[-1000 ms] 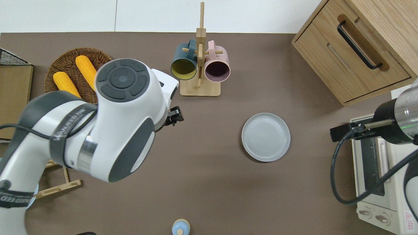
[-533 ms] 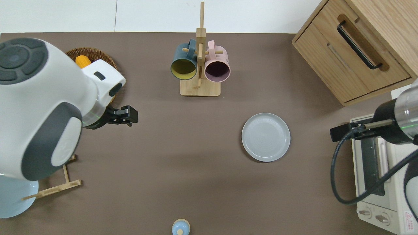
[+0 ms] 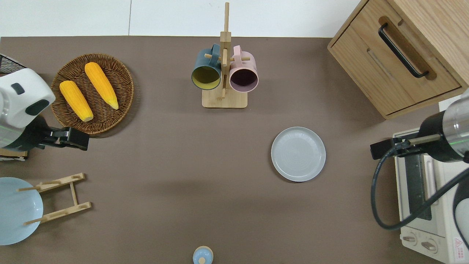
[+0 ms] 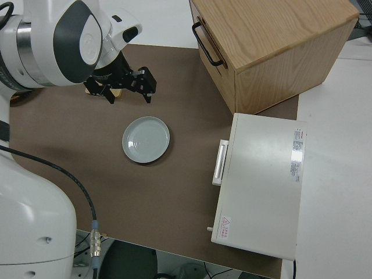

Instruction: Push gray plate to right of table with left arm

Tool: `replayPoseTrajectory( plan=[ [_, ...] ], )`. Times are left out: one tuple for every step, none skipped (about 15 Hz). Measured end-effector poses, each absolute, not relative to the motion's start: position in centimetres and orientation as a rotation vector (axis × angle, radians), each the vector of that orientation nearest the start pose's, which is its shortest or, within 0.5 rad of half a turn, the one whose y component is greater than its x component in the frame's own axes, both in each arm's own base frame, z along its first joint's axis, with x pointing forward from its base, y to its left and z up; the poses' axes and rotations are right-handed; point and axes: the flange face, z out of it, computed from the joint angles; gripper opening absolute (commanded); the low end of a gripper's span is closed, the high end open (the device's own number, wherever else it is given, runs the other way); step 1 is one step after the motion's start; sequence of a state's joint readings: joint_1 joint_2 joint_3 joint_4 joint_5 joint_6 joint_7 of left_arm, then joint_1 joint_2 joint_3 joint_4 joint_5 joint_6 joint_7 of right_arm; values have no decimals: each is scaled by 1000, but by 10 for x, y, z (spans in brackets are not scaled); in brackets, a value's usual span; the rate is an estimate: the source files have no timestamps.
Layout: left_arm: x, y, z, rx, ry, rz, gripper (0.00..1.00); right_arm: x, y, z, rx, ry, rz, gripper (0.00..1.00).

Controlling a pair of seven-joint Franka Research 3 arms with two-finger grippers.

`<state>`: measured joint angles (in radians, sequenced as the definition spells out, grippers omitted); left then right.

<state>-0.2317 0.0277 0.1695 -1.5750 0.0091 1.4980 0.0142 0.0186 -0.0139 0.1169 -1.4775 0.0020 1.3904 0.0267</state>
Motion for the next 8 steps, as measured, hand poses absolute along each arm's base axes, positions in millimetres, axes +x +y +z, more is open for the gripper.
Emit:
replayPoseTrajectory(
  plan=[
    [550, -28, 604, -3121, 114, 163, 991, 526, 73, 660, -3140, -171, 115, 983],
    [546, -24, 605, -3124, 113, 167, 991, 526, 73, 660, -3140, -171, 115, 983],
    [541, -20, 604, -3127, 114, 174, 991, 526, 73, 660, -3140, -171, 115, 983],
    [534, -16, 603, -3131, 117, 183, 991, 526, 73, 660, -3140, -171, 115, 983],
    [528, -11, 603, -3135, 129, 188, 991, 526, 73, 660, -3140, -171, 115, 983],
    [522, -5, 603, -3140, 151, 192, 991, 526, 73, 660, -3140, -171, 115, 983],
    [516, 1, 603, -3146, 179, 195, 993, 526, 73, 660, -3140, -171, 115, 983],
    [510, 7, 602, -3151, 206, 195, 995, 526, 73, 660, -3140, -171, 115, 983]
  ],
)
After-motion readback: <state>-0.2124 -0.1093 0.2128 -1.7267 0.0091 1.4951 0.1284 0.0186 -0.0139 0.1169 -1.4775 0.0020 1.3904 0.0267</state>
